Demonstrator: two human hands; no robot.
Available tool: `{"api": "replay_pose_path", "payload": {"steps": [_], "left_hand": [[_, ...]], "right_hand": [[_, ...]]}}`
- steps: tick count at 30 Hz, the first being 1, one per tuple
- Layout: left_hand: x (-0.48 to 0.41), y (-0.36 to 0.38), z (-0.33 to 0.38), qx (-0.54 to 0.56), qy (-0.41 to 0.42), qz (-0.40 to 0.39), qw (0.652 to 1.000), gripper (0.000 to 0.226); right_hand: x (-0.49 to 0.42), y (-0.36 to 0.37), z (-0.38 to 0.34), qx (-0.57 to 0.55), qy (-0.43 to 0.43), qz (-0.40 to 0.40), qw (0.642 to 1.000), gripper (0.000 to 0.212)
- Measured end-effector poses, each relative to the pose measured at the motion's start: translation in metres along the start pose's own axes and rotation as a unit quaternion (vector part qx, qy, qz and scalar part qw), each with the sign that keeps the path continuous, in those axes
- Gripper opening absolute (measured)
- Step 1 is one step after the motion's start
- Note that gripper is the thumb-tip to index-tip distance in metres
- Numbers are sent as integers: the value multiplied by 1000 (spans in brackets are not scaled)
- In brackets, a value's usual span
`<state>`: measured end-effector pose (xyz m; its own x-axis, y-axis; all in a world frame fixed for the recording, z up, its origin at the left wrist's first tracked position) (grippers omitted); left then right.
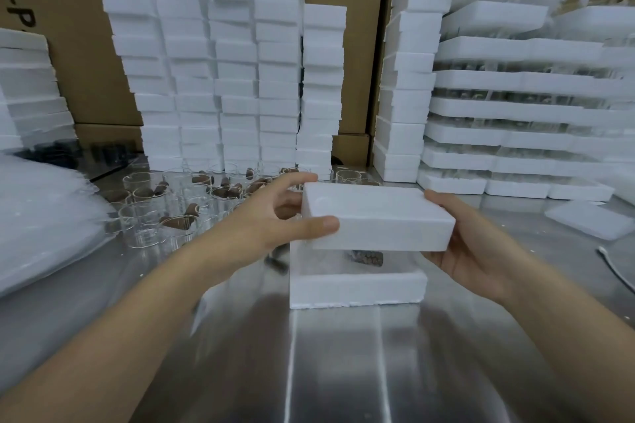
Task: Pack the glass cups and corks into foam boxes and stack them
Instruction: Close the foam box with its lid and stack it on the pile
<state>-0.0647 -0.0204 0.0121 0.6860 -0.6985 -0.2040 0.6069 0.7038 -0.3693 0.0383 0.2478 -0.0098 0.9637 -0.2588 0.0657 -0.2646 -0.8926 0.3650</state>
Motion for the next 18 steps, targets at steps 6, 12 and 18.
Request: {"api": "replay_pose_path", "payload": {"steps": [6, 12, 18], "left_hand": [[0, -2, -8, -66, -33, -36, 997, 95], [1, -7, -10, -44, -46, -66, 996, 84], [2, -10, -15, -84, -50, -102, 990, 75]], "right_hand": [[-7, -12, 7, 138, -17, 49, 989, 36], [-9, -11, 13, 212, 7, 27, 977, 38], [-12, -12, 16, 231, 0, 27, 973, 35]]}}
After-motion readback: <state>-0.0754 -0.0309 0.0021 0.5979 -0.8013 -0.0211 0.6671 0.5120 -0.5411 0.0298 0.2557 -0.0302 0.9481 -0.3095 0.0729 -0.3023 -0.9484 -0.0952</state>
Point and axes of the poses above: each hand's wrist, its own x-axis away from the middle knuckle, its own y-axis out of the palm, z = x × y, the point moved 4 cm from there along -x, towards the middle knuckle, and after that the axes turned 4 degrees about -z, right-handed, at the moved point
